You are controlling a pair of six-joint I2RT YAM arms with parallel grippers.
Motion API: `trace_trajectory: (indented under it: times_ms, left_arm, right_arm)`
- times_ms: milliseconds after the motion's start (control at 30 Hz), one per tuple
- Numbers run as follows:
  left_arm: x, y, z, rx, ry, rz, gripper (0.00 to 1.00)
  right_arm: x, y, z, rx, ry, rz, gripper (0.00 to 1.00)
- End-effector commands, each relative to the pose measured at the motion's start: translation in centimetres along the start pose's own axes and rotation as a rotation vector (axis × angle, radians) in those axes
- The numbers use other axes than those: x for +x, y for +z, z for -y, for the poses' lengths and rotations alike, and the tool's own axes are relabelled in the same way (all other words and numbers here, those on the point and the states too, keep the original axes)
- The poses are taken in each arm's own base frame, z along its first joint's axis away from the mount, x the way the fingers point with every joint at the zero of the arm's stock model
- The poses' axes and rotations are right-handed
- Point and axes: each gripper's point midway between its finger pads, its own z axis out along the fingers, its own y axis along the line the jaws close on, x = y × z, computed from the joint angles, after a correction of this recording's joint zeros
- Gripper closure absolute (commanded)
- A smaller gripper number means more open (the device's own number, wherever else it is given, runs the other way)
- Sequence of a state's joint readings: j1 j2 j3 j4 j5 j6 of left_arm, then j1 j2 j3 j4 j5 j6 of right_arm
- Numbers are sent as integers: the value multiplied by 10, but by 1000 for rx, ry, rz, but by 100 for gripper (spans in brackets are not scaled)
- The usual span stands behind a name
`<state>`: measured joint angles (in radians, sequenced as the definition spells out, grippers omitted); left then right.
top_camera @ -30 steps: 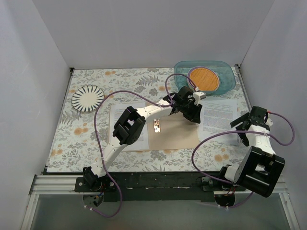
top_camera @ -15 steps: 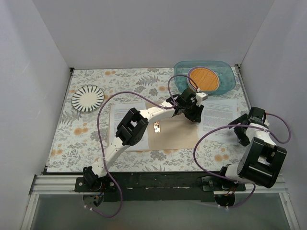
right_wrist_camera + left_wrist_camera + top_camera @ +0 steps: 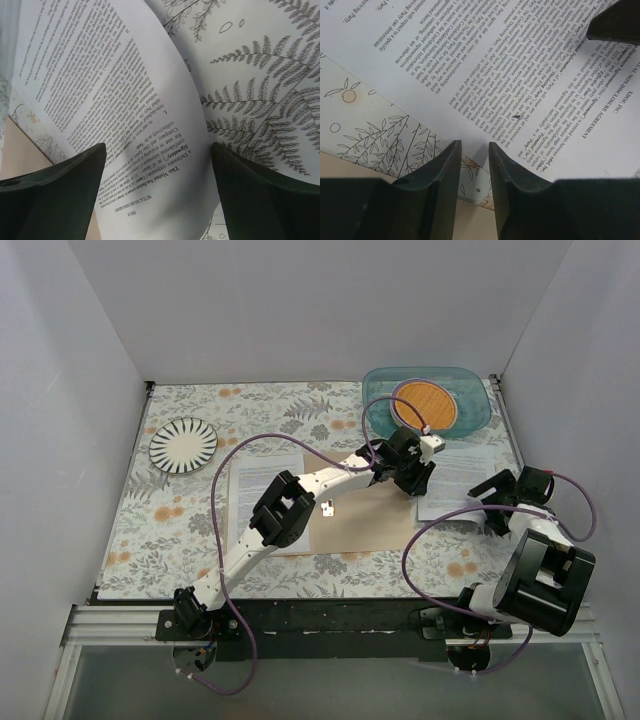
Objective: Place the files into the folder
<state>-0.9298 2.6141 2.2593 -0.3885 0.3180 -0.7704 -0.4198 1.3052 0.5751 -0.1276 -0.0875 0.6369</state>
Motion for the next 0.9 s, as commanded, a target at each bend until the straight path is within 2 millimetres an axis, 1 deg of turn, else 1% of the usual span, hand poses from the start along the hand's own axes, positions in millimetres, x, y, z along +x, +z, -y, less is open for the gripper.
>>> trace_trajectory:
  times_ms: [0, 33, 133, 200, 233, 333, 433, 467, 500, 567, 633, 867]
  left_arm:
    - [57, 7, -5, -40, -5, -159, 72]
    - [58, 7, -7, -42, -5, -161, 72]
    - [57, 6, -6, -43, 4, -160, 72]
    - [58, 5, -7, -44, 4, -164, 72]
    - [56, 3, -6, -44, 6, -160, 73]
    - [56, 2, -6, -47, 5, -161, 73]
    - [53, -1, -6, -50, 11, -155, 73]
    - [51, -2, -5, -50, 12, -152, 73]
    - [52, -3, -5, -50, 13, -155, 73]
    - [46, -8, -4, -54, 19, -146, 73]
    - [48, -9, -4, -55, 21, -150, 73]
    - [39, -18, -1, -63, 40, -143, 74]
  right_arm:
    - [48, 3, 5, -12, 41, -178, 6]
    - [51, 2, 1, -22, 31, -184, 6]
    - [48, -2, -6, -35, 19, -179, 8]
    - [41, -7, -12, -53, 6, -164, 9]
    - [42, -10, -11, -47, -8, -169, 9]
    - [31, -20, -20, -73, -28, -137, 9]
    - [28, -27, -31, -120, -26, -126, 14]
    - [27, -29, -34, -133, -13, -123, 19]
    - [29, -30, -36, -147, -7, -129, 21]
    - [29, -33, -43, -184, -4, -124, 26]
    - [29, -36, -46, -202, 2, -124, 28]
    - [27, -50, -65, -300, -7, -115, 32]
